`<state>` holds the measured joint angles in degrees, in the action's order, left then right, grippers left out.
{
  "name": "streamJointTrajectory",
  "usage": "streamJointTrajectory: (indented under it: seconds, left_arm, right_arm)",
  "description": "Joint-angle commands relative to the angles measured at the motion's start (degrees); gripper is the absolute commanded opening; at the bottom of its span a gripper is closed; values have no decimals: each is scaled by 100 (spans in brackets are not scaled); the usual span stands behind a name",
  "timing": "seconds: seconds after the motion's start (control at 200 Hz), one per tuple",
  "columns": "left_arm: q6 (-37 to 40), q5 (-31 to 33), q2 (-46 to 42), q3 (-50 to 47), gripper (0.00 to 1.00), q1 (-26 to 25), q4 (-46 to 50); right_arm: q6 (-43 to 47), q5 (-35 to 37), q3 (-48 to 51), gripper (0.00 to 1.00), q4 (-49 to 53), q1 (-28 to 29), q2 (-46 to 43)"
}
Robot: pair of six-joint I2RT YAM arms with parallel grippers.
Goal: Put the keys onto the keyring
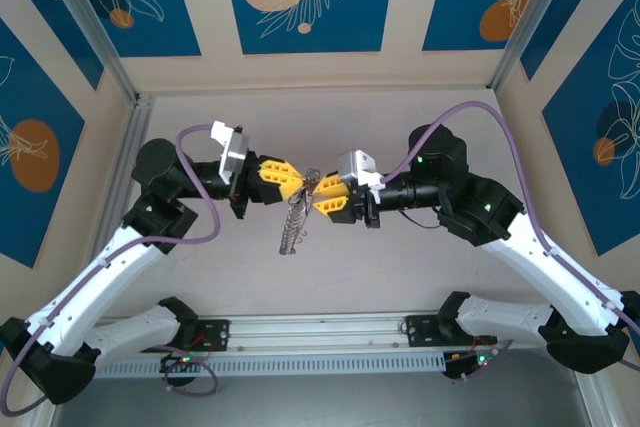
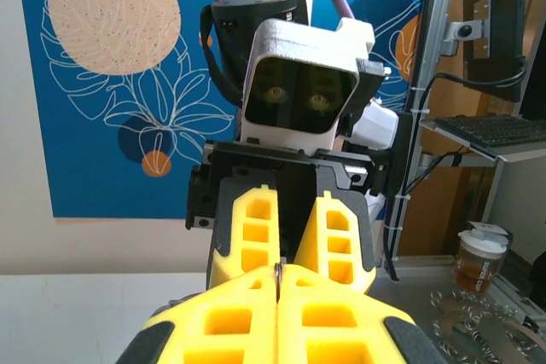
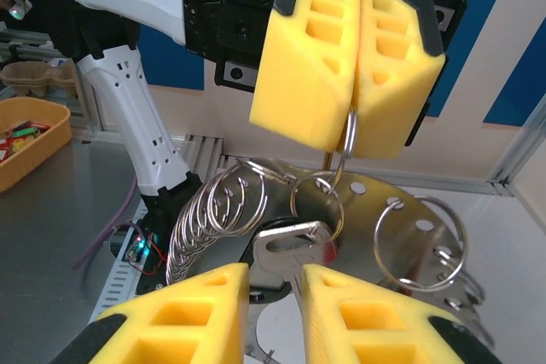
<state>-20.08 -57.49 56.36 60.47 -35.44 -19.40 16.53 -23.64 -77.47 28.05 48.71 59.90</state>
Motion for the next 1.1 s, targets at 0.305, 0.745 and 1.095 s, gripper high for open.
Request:
streamJointTrajectory:
  seconds: [0.305,0.745,1.095]
  left_arm:
    - [1384,987,-302,100,0,257,2203]
    - [2197,3038,684,-905,0,244,3070]
    - [2271,3990,3064,-355,0,179,2408]
  right_arm:
    - [-310,1602,580,43,-180,-157,-377]
    - [-1137,3216,2280,99,-943,-1122,-1101]
    - [-1511,2674,2902,99,-1718,-1870,-1289]
